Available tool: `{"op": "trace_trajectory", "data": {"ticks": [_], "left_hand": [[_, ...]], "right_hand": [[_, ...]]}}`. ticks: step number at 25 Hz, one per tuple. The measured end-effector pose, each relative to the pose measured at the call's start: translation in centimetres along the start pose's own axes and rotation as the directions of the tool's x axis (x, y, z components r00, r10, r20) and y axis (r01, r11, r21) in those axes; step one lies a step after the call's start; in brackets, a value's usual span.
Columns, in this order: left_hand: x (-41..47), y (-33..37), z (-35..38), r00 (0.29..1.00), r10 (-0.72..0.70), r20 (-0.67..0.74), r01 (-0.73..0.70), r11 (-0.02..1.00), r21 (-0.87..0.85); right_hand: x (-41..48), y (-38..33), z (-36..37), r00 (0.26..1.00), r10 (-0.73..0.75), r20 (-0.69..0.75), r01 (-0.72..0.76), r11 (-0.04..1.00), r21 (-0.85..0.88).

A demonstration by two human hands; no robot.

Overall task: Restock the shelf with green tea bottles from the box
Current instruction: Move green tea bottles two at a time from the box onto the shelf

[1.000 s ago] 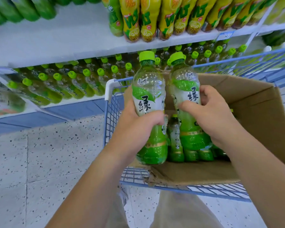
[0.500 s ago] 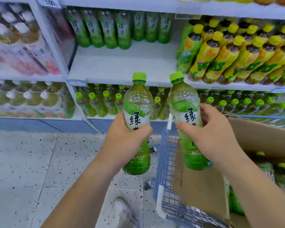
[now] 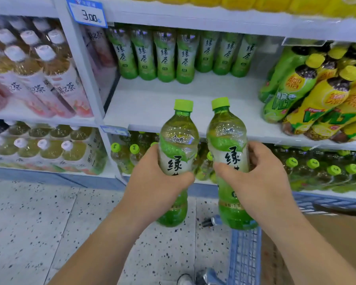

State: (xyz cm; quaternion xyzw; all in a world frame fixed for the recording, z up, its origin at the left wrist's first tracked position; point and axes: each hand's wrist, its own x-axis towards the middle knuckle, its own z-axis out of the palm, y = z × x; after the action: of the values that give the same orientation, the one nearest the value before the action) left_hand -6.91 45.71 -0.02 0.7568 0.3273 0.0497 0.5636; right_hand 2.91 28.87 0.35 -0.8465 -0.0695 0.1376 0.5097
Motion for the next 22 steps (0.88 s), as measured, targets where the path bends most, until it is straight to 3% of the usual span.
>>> {"op": "trace_trajectory", "data": {"ticks": [6,13,22], "left_hand": [[7.7,2.6,2.1,0.998,0.048,-0.041,-0.045,0.996,0.073],[17.0,4.2,4.0,0.995,0.054,-0.080,-0.059,0.996,-0.060],[24.0,4.4,6.5,0.949,0.300,-0.100,-0.303,0.953,-0.012]], "right_hand": [[7.9,0.3,0.5,0.999,0.001,-0.044,0.000,1.000,0.031],[16.7,0.3,1.3,0.987,-0.107,-0.123,0.098,0.992,-0.083],[21.7,2.1,1.8,0.934,-0.232,-0.272,0.210,0.972,-0.106]]}}
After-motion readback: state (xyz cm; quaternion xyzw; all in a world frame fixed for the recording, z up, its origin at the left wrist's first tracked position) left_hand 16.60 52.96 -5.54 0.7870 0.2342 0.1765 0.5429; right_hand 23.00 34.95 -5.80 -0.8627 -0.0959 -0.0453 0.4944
